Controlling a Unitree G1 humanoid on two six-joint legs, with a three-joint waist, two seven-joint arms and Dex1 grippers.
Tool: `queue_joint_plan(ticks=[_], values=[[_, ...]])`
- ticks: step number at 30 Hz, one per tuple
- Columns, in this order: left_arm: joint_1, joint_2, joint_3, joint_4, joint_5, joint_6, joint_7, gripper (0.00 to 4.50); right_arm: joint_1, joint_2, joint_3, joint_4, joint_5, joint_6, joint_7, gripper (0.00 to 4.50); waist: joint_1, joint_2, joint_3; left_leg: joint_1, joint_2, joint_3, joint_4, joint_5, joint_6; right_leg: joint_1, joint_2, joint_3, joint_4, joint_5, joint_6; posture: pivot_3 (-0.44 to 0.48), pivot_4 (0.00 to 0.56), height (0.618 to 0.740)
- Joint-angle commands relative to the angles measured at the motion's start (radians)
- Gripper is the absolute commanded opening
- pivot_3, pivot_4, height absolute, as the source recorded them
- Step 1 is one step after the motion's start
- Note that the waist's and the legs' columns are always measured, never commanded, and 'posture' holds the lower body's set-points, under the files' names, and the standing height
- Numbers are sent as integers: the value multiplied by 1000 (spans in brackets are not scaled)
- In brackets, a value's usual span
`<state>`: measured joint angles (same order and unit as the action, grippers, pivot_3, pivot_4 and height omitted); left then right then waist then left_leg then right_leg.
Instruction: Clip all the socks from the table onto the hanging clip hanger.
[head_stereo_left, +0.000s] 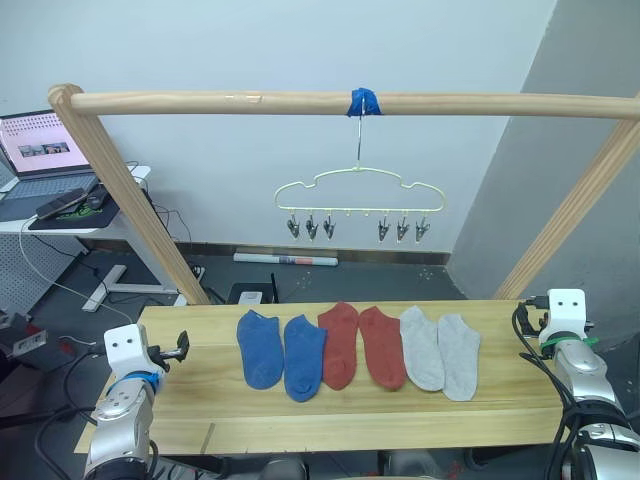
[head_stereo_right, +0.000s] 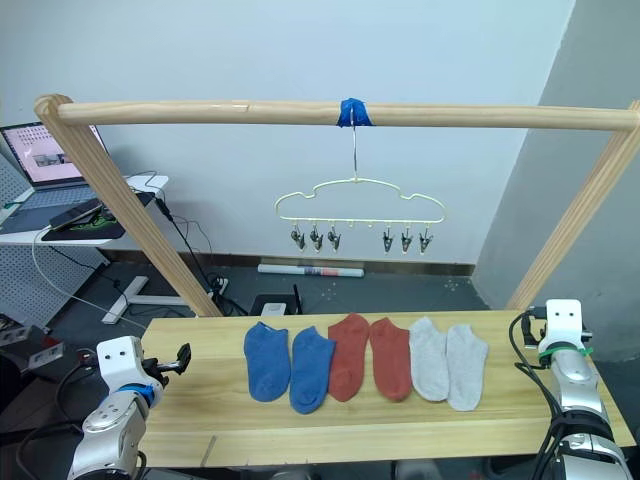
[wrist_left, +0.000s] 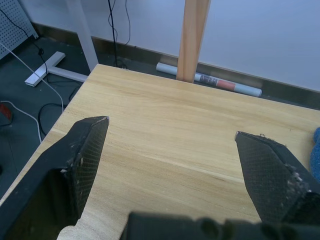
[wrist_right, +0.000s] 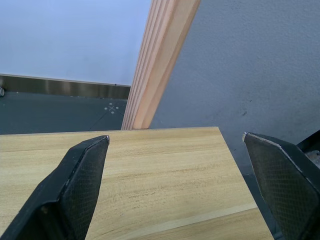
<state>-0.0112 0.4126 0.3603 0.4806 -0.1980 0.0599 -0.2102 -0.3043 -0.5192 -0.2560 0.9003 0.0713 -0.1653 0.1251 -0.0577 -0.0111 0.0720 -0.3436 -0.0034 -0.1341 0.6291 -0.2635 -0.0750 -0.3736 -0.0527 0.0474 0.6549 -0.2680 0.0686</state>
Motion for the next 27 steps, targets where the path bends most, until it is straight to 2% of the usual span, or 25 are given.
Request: queue_joint_plan(ticks=[1, 17, 24, 27], values=[[-9, 11, 20, -24, -12, 1, -2, 4492, -7, -16, -24, -28, 12, -10, -11, 4500, 0, 0, 1, 0, 0, 0, 0, 0, 0, 0, 0, 0, 0, 0, 0, 14, 49, 740], [7, 21, 11, -42, 0, -22, -12, 4492, 8, -17, -20, -54, 9, -12, -6, 4500, 0, 2, 9, -2, 0, 0, -2, 0, 0, 0, 0, 0, -8, 2, 4, 8, 71, 740], [69, 25, 20, -300, -83, -23, -123, 4492, 98, -39, 1, -302, 19, 43, 100, 4500, 2, 3, 51, -4, 0, 0, -2, 0, 0, 0, -1, 0, -8, 2, 3, -6, 132, 740], [104, 46, 5, -433, -91, 1, -166, 4492, 160, -66, 1, -483, 46, 99, 191, 4500, 2, 4, 80, -5, 1, 0, -2, 0, 0, -1, -1, 0, -8, 2, 3, -12, 168, 740]])
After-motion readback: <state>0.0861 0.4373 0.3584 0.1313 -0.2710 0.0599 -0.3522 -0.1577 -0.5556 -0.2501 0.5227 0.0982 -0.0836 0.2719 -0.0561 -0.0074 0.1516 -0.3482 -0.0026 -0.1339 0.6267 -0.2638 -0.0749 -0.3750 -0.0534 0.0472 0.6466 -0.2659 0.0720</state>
